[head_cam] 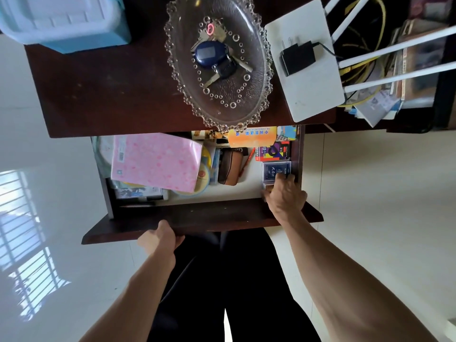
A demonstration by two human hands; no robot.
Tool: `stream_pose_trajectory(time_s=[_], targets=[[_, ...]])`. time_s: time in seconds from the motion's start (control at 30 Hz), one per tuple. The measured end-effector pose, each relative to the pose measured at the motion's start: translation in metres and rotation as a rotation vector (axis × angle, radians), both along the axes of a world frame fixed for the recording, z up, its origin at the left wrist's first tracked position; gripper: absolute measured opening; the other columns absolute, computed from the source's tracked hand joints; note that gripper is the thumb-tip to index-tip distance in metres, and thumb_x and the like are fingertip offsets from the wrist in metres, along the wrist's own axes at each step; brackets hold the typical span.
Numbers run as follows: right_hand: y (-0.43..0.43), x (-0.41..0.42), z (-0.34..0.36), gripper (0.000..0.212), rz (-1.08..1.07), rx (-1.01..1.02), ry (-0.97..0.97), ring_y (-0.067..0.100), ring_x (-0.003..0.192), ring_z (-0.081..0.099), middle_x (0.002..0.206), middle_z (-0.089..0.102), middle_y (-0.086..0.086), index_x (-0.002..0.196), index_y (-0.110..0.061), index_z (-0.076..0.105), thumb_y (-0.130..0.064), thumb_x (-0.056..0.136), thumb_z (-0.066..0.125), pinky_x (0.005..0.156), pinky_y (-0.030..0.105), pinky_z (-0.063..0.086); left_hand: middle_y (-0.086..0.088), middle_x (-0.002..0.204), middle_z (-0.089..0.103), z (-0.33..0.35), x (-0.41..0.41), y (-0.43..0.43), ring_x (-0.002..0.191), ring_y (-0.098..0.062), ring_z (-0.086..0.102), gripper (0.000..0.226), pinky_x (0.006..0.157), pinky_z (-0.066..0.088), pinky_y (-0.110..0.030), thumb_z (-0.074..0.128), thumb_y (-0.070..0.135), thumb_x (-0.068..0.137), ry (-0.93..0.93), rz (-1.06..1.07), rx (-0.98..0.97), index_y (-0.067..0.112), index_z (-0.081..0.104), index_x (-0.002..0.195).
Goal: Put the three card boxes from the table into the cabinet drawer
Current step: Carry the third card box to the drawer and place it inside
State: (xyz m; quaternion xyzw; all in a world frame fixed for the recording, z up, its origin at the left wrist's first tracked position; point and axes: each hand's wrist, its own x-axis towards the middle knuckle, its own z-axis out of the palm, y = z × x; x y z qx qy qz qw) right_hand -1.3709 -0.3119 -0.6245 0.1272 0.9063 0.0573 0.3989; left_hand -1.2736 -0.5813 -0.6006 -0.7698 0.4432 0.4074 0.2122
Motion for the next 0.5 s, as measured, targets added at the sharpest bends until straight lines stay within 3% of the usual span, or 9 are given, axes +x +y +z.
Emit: stream_pose_trajectory(time_s=[0.17, 0.33, 0.43, 0.5], targets=[[-0.002, -0.007, -0.004, 0.060, 0.021, 0.038, -0.088, 0.032, 0.107, 0.067, 0.122, 0.063, 0.011, 0.136, -0.015, 0.048, -0.049, 0.090, 0.068, 0.084, 0.042, 0.054, -0.011, 0.074, 0.057, -0.006, 0.005, 0.001, 0.028, -0.014, 0.059, 0.021, 0.052, 0.053, -0.030, 0.047, 0.023, 0.089, -0.012, -0.010, -0.005, 0.003, 0.047, 0.095], [0.000, -0.002, 0.024, 0.071, -0.152, -0.103, -0.082, 0.034, 0.117, 0.063, 0.129, 0.061, 0.010, 0.141, -0.017, 0.044, -0.059, 0.088, 0.065, 0.091, 0.046, 0.051, -0.016, 0.081, 0.061, 0.016, 0.006, -0.004, 0.032, -0.020, 0.062, 0.017, 0.044, 0.057, -0.031, 0.051, 0.017, 0.092, -0.006, 0.024, 0.032, 0.001, 0.047, 0.097], [0.004, 0.003, 0.043, 0.059, -0.365, -0.285, 0.000, 0.028, 0.117, 0.063, 0.128, 0.066, 0.004, 0.132, -0.019, 0.058, -0.060, 0.089, 0.062, 0.090, 0.039, 0.051, -0.022, 0.099, 0.060, 0.018, -0.008, -0.009, 0.054, -0.028, 0.065, 0.018, 0.041, 0.056, -0.029, 0.055, 0.013, 0.094, 0.076, 0.039, 0.084, 0.004, 0.042, 0.103], [0.003, 0.015, 0.068, 0.046, -0.484, -0.386, 0.084, 0.024, 0.106, 0.068, 0.117, 0.073, 0.003, 0.118, -0.017, 0.068, -0.053, 0.090, 0.065, 0.084, 0.032, 0.051, -0.021, 0.094, 0.062, 0.034, -0.011, -0.014, 0.051, -0.026, 0.066, 0.014, 0.043, 0.056, -0.028, 0.054, 0.012, 0.096, 0.102, 0.043, 0.123, 0.003, 0.043, 0.098]])
